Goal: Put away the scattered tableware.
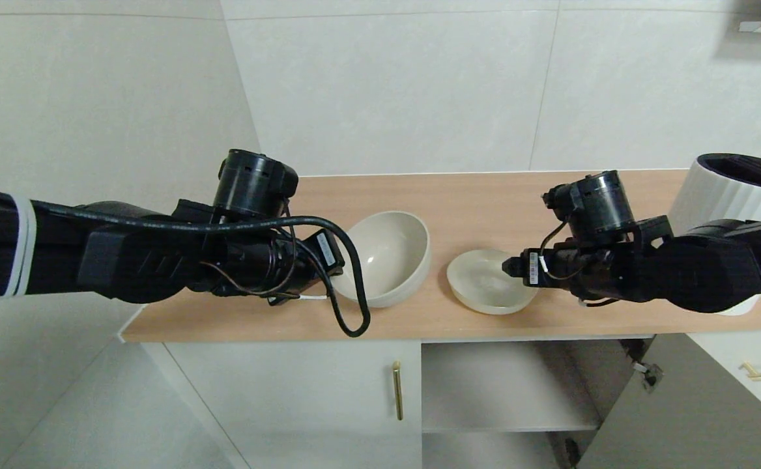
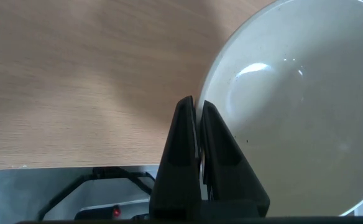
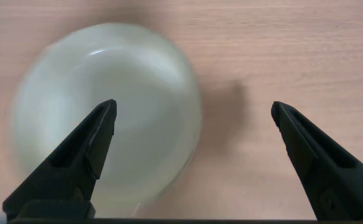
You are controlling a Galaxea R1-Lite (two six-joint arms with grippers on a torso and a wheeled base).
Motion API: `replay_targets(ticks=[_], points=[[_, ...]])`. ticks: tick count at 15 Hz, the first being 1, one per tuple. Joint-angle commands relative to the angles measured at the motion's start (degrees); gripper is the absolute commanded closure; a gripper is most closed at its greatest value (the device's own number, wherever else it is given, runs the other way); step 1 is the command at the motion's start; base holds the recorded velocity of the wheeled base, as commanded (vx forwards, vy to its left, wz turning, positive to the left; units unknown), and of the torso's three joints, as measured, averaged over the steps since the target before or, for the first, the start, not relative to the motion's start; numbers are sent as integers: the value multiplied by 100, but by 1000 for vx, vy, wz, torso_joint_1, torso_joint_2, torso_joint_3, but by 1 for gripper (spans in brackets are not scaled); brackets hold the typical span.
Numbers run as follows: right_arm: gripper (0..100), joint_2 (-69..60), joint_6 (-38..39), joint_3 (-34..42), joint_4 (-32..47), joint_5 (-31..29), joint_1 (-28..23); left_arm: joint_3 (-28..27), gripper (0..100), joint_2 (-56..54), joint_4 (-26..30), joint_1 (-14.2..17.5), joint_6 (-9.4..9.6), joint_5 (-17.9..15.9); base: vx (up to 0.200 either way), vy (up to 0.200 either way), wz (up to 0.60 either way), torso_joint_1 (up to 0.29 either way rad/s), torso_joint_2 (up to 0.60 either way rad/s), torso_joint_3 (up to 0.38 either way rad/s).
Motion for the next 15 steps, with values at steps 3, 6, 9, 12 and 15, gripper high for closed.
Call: replay_targets(ticks=[3, 6, 9, 12, 15], points=[[0, 477, 16, -111, -30, -14, -107, 28, 100, -28, -1, -4, 4, 3, 0, 0, 0, 0, 0, 0], [0, 477, 16, -93, -162, -14, -107, 28, 100, -37, -1, -4, 4, 3, 0, 0, 0, 0, 0, 0], [0, 441, 43, -93, -171, -14, -107, 37, 100, -2, -1, -4, 4, 3, 0, 0, 0, 0, 0, 0], [100, 397, 51, -85, -171, -5, -107, 28, 100, -28, -1, -4, 4, 3, 0, 0, 0, 0, 0, 0], [100, 389, 51, -76, -171, 13, -107, 37, 100, -2, -1, -4, 4, 3, 0, 0, 0, 0, 0, 0]])
